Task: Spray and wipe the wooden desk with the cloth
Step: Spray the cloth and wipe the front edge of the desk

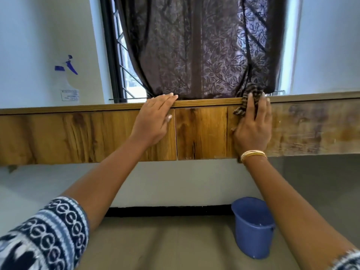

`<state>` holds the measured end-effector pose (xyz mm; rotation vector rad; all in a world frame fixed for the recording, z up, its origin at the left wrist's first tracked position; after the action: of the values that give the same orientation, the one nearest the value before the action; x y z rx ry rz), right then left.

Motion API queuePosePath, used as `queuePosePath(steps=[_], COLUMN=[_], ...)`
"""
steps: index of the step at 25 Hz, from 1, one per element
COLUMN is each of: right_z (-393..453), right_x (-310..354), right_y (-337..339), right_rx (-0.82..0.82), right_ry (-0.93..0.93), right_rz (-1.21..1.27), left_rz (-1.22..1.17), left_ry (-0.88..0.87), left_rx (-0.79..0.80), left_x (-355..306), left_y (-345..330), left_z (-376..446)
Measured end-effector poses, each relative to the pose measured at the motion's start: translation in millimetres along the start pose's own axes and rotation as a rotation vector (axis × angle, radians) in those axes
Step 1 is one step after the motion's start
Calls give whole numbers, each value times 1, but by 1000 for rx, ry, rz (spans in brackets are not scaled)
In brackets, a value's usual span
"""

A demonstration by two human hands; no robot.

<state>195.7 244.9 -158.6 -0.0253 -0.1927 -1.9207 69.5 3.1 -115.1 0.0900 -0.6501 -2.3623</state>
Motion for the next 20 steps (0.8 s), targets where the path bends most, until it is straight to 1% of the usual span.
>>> queuePosePath(steps=[1,2,3,5,6,7,8,9,10,11,12,14,15,16,17,18,20], right_z=[-9,-18,-29,-65,-85,-97,-98,-93,-86,-78,-68,-57,-57,-57,-58,-63,-86], right_x=[10,33,62,125,145,151,144,129,108,83,52,-4,-15,-13,4,31,97], right_y=[-2,-7,-15,-33,-39,-43,-44,-41,-37,-30,-23,-8,-4,-3,-6,-12,-29], right_rx=[-32,-47,-41,53,116,171,207,220,220,195,164,103,71,54,54,75,173], right_ry=[-72,-41,77,449,621,752,839,865,827,731,567,128,-59,-158,-142,-32,342], right_rz=[1,19,53,87,75,43,14,3,4,10,14,32,39,39,43,70,110], left_rz=[6,23,43,72,80,91,99,100,97,93,92,95,95,95,95,97,96], left_ry=[-1,-13,-33,-64,-70,-68,-62,-57,-52,-43,-32,-10,-4,-3,-3,-2,2], left_rx=[-40,-72,-98,-125,-129,-136,-144,-148,-146,-142,-140,-141,-139,-139,-139,-139,-128], left_x=[1,4,5,6,6,5,4,3,3,2,1,-2,-3,-5,-6,-5,-4], left_y=[-3,-5,-6,-8,-9,-9,-9,-8,-8,-7,-6,-5,-6,-5,-4,-2,0], left_z=[-2,-3,-3,-1,-1,-2,-4,-4,-4,-4,-4,-5,-5,-4,-3,-2,-3])
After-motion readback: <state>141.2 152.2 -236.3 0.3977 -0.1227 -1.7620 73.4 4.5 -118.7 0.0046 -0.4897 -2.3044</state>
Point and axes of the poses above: each hand's wrist, its own z-axis towards the middle knuckle, its own y-axis out of the back of the hand, x = y × z, the point moved 7 cm from there along z, towards the middle knuckle, and after that the axes turned 9 degrees about y, right-handed, at the moved point
